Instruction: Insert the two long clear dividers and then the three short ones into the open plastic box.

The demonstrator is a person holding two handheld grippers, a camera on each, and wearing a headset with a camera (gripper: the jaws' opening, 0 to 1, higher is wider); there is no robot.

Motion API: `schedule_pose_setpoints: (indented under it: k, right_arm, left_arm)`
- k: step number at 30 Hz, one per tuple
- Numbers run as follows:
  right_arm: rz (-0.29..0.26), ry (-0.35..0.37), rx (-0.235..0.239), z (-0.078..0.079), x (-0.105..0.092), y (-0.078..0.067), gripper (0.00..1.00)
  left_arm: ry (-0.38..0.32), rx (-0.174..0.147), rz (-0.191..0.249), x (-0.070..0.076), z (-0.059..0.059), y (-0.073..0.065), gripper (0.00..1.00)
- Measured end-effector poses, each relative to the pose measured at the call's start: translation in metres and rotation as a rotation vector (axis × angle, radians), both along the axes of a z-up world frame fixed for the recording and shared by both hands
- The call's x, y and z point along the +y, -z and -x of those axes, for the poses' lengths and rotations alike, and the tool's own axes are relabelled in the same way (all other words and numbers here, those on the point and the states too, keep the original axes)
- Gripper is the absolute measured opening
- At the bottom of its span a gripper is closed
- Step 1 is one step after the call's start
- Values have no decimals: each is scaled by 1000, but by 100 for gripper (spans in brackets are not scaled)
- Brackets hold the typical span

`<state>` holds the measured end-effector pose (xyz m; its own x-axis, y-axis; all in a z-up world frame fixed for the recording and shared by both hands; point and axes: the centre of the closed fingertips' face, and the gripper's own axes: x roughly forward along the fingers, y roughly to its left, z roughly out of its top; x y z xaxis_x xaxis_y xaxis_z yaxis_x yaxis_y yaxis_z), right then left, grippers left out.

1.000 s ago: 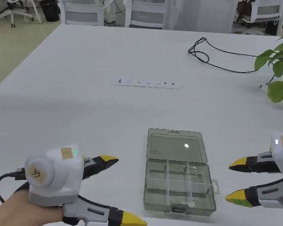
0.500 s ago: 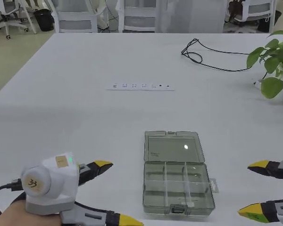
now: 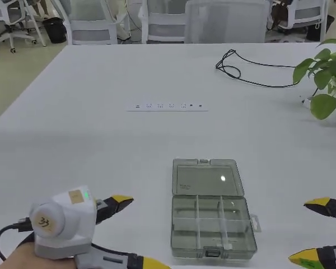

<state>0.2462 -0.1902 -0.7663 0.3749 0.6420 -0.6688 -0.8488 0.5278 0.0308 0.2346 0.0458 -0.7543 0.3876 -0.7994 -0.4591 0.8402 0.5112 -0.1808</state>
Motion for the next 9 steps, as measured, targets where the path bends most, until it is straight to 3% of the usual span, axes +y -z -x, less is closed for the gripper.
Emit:
schedule_pose_setpoints:
  k: [9]
  right_arm:
    - [-5,-14,-6,-3,6,-3,76]
  left_arm:
    - [1,4,3,1,1,2,100]
